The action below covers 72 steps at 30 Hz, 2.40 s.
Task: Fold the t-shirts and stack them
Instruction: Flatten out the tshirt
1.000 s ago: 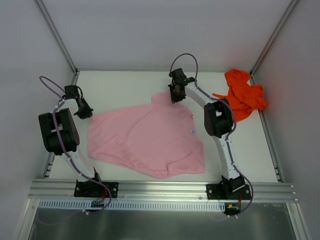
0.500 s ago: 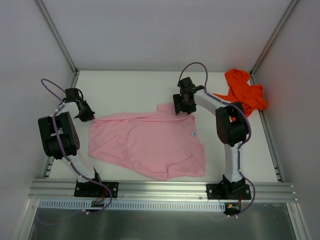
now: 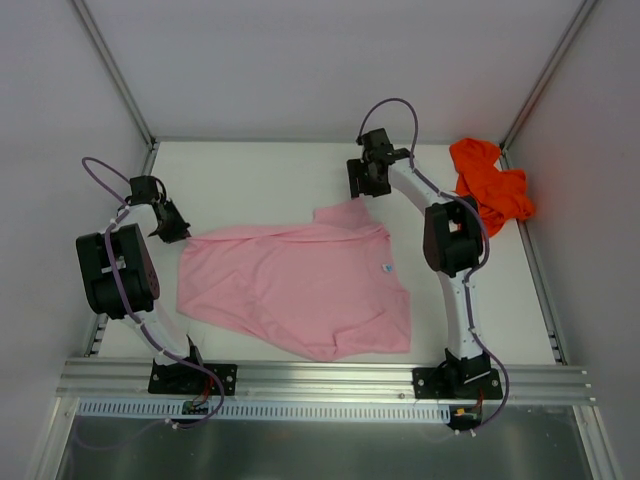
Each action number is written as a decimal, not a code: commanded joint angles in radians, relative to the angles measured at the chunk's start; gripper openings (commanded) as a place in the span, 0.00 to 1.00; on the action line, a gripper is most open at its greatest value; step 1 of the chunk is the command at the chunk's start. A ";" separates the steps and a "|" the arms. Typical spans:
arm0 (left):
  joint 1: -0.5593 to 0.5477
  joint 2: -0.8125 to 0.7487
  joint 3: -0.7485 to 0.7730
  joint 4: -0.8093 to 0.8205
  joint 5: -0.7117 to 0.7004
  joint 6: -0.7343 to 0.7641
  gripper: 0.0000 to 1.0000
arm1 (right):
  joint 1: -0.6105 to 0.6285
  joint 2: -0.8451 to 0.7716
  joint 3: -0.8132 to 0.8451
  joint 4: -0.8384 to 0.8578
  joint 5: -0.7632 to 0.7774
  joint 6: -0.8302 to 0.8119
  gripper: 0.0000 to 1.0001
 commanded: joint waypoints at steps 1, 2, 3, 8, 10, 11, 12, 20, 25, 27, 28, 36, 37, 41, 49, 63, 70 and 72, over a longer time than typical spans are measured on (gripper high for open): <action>0.004 -0.047 -0.005 0.019 0.028 0.027 0.00 | -0.010 0.040 0.051 -0.035 -0.046 -0.037 0.66; 0.003 -0.046 -0.005 0.021 0.029 0.027 0.00 | -0.009 0.049 0.057 -0.041 -0.058 -0.038 0.65; 0.003 -0.044 -0.005 0.021 0.029 0.027 0.00 | -0.010 0.058 0.074 -0.046 -0.063 -0.043 0.63; 0.003 -0.049 -0.006 0.018 0.029 0.028 0.00 | -0.007 0.124 0.131 -0.079 -0.098 -0.040 0.59; 0.003 -0.050 -0.008 0.016 0.028 0.031 0.00 | 0.003 0.138 0.146 -0.083 -0.090 -0.047 0.59; 0.004 -0.053 -0.008 0.018 0.026 0.031 0.00 | 0.006 0.150 0.151 -0.083 -0.089 -0.049 0.57; 0.004 -0.055 -0.008 0.015 0.026 0.033 0.00 | 0.008 0.161 0.175 -0.086 -0.084 -0.052 0.56; 0.004 -0.070 -0.016 0.012 0.014 0.039 0.00 | 0.017 0.210 0.247 -0.196 -0.018 -0.064 0.37; 0.004 -0.073 -0.017 0.010 0.013 0.040 0.00 | 0.017 0.207 0.232 -0.216 0.018 -0.089 0.22; 0.004 -0.075 -0.019 0.012 0.013 0.040 0.00 | 0.017 0.201 0.207 -0.208 0.016 -0.094 0.16; 0.004 -0.075 -0.019 0.012 0.013 0.039 0.00 | 0.017 0.192 0.191 -0.199 0.016 -0.095 0.04; 0.003 -0.101 0.006 0.016 0.084 0.062 0.00 | 0.016 -0.018 0.030 0.017 -0.032 -0.055 0.01; 0.000 -0.119 0.021 0.021 0.126 0.062 0.00 | 0.016 -0.073 0.031 0.031 -0.035 -0.058 0.01; -0.064 -0.178 0.067 0.049 0.232 0.093 0.00 | 0.016 -0.208 0.068 0.091 -0.052 -0.081 0.01; -0.267 -0.412 0.230 0.082 0.227 0.068 0.00 | 0.014 -0.521 0.078 0.189 -0.049 -0.123 0.01; -0.266 -0.696 0.737 0.026 0.252 0.112 0.00 | 0.046 -0.986 0.126 0.256 0.017 -0.293 0.01; -0.267 -0.767 0.754 0.016 0.171 0.093 0.00 | 0.049 -1.080 0.158 0.201 -0.052 -0.282 0.01; -0.267 -0.796 0.745 0.004 0.143 0.076 0.00 | 0.051 -1.101 0.164 0.198 -0.064 -0.278 0.01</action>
